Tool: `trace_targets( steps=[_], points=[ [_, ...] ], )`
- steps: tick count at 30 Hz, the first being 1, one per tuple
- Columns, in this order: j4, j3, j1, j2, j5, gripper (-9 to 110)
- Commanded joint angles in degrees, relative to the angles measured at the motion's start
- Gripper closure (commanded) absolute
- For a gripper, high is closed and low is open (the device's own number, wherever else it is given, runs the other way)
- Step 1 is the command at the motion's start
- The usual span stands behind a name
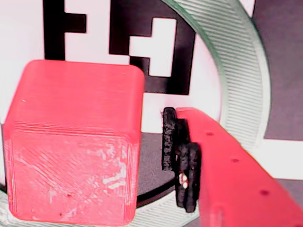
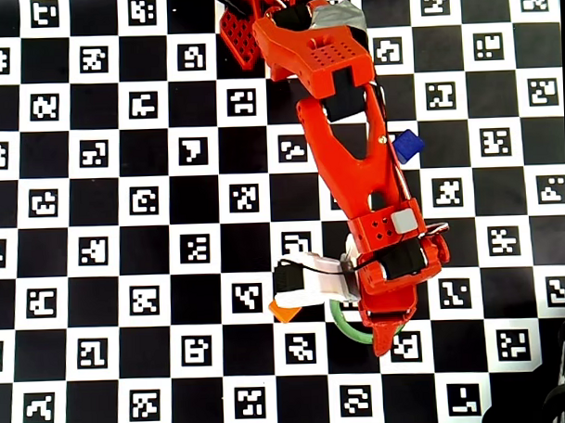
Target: Grab the red cube then put it in the green circle then put the blue cube on top and finally the orange cube on top
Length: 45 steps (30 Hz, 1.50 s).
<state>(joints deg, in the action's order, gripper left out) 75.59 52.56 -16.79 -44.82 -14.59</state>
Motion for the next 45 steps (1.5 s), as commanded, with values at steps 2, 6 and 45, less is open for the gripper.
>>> trace_targets(
  steps=[2,6,45],
  points=[
    [1.41,0.35,0.70,-10.90,0.26,52],
    [2.20,2.02,1.67,-16.79,0.26,52],
    [12.83,47.02,-21.09,-67.94,17.23,55]
  ],
)
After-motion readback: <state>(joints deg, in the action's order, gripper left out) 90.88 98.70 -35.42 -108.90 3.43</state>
